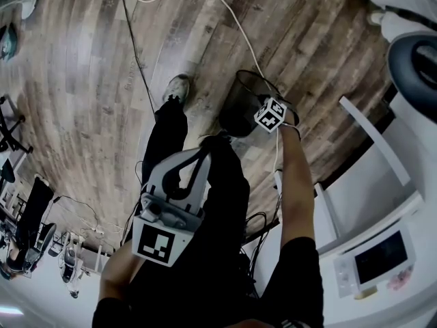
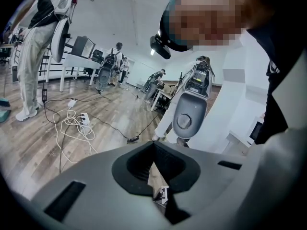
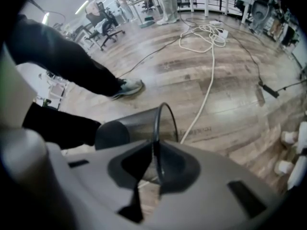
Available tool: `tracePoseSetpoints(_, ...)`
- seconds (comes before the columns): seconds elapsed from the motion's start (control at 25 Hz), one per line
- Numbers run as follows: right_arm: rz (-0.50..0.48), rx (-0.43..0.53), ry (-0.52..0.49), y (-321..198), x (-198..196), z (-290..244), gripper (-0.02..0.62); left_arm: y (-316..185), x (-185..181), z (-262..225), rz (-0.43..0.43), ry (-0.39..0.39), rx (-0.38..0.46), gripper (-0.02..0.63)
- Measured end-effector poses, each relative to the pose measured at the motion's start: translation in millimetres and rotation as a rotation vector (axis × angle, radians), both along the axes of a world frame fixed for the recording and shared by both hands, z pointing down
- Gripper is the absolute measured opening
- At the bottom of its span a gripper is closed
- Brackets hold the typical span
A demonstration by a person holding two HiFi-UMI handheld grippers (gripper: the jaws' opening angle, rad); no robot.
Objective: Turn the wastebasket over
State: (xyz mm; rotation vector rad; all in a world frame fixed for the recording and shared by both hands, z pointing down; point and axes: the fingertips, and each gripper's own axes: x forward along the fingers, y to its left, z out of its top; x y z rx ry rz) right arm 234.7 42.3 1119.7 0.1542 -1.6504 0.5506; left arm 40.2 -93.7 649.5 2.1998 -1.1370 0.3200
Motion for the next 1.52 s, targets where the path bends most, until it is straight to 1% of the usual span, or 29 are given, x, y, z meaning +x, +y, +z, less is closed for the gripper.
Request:
tracePoseSetpoints(0.24,0.06,-0.039,0.002,8.7,-2.5,-9.2,0.058,1.3,-6.9,-4.7,0.002,0.012,-0.005,0.034)
tracePoseSetpoints(0.48,0.038,-0.066,0.012,21.0,-18.6,-21.7,0.058,-2.4,-20.1,-9.9,0.001,0.013,-0.004,0.034)
tracePoseSetpoints(0.64,0.054,-0.091,0.006,30.4,-27.8,-30.8,0.058,-6.4,-26.3,-17.0,-0.014,0.025,-0.004,0.032)
tracePoseSetpoints(0.72,0.037,-0.099,0.01,35.3,-30.9,-35.7,0.058,-8.9,-30.1,-20.7,-0.016,0.027,-0.002,0.034)
tracePoseSetpoints(0.88,-0.031,-0.119,0.002,48.4,-40.5,-45.8,0.058,-11.6,-38.0,-26.5,-0.014,0.028,-0.002,0.034)
tracePoseSetpoints(1.0,-0.077,-0.116,-0.006,55.2,-45.9,-52.4,0.058,-13.1,-40.9,-28.7,-0.009,0.031,-0.001,0.034)
tracePoseSetpoints(1.2,-0.094,-0.115,-0.026,56.4,-55.6,-64.9,0.057,-14.0,-46.2,-34.2,-0.019,0.039,0.0,0.034)
tracePoseSetpoints(1.32,-0.104,-0.095,-0.028,45.7,-60.5,-71.8,0.057,-15.7,-50.0,-38.8,-0.031,0.044,0.0,0.034)
tracePoseSetpoints(1.52,-0.103,-0.034,-0.039,16.0,-70.1,-83.7,0.057,-19.9,-51.7,-46.9,-0.028,0.047,0.006,0.034)
